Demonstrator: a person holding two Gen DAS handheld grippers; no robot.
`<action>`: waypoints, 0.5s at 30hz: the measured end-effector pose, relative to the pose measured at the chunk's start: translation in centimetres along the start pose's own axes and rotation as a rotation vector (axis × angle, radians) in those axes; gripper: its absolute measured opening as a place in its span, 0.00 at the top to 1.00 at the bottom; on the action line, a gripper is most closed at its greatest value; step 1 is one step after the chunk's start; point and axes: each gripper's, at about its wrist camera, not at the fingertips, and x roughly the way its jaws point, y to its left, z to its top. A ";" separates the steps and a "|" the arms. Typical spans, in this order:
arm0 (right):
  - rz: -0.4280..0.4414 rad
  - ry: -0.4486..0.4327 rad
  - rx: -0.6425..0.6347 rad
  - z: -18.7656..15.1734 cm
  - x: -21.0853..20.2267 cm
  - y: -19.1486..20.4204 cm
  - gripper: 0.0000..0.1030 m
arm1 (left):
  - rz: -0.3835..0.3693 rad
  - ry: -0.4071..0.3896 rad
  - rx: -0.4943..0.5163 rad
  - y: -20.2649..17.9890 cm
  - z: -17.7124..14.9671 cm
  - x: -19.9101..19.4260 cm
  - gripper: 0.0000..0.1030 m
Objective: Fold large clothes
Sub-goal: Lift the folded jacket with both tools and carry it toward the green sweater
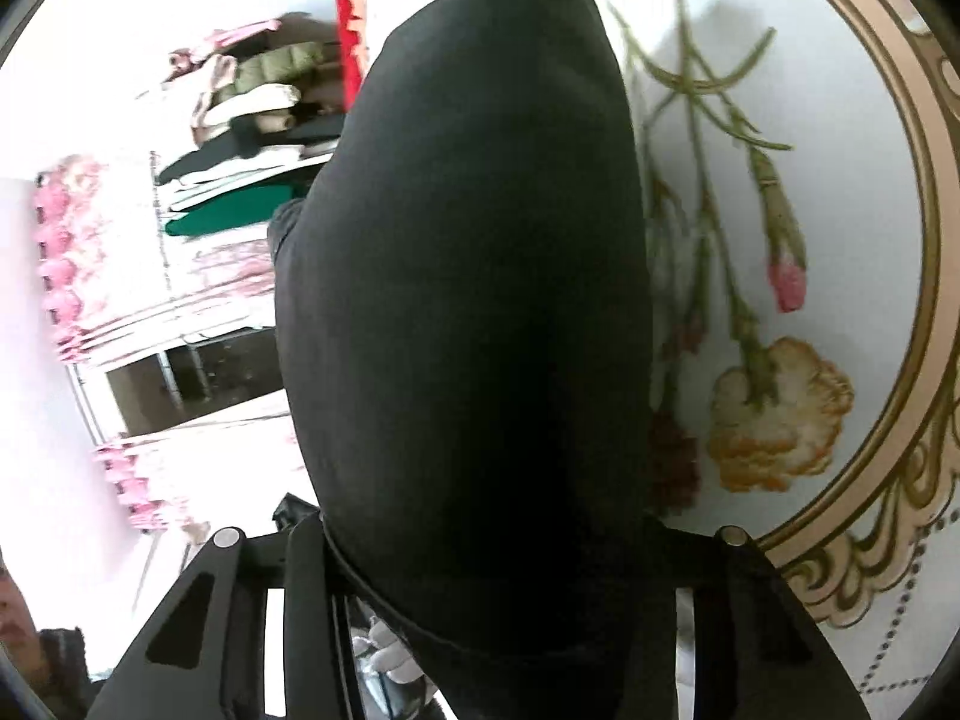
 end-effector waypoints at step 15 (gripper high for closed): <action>0.158 -0.061 -0.076 3.7 -5.2 7.9 0.56 | -0.109 -0.041 0.175 -12.2 4.0 -1.1 0.43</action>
